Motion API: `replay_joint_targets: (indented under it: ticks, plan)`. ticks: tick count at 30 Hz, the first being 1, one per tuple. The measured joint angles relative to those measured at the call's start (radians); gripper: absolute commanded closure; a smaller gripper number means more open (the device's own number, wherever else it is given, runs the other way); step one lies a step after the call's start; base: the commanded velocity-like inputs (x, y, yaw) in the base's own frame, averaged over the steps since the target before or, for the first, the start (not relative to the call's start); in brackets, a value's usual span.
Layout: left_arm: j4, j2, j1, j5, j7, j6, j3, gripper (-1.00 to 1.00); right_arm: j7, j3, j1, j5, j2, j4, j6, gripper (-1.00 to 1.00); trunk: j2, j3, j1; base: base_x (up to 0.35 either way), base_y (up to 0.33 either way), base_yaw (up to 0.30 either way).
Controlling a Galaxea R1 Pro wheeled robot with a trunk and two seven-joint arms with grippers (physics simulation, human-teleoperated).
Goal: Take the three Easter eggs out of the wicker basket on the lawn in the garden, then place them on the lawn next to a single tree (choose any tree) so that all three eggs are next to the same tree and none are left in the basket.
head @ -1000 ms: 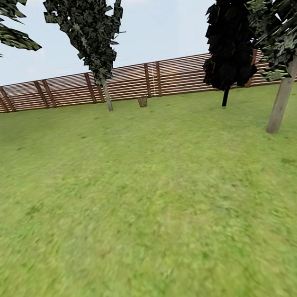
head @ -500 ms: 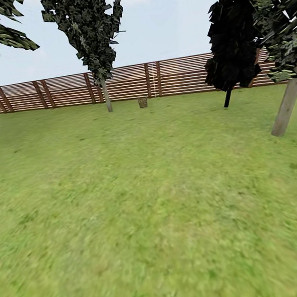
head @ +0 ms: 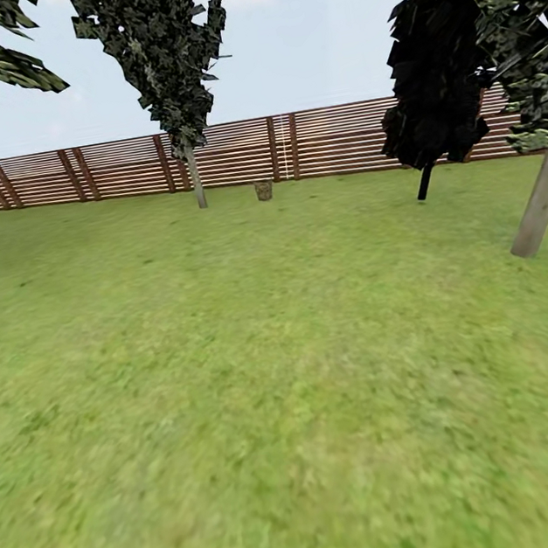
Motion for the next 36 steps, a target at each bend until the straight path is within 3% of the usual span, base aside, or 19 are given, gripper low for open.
replay_joint_targets:
  ticks: [36]
  plan:
    - [0.000,0.000,0.000,0.000,0.000,-0.001,0.000,-1.00,0.000,0.000,0.000,0.000,0.000,0.000,0.000,-1.00,0.000,0.000,0.000,0.337,0.000,0.000]
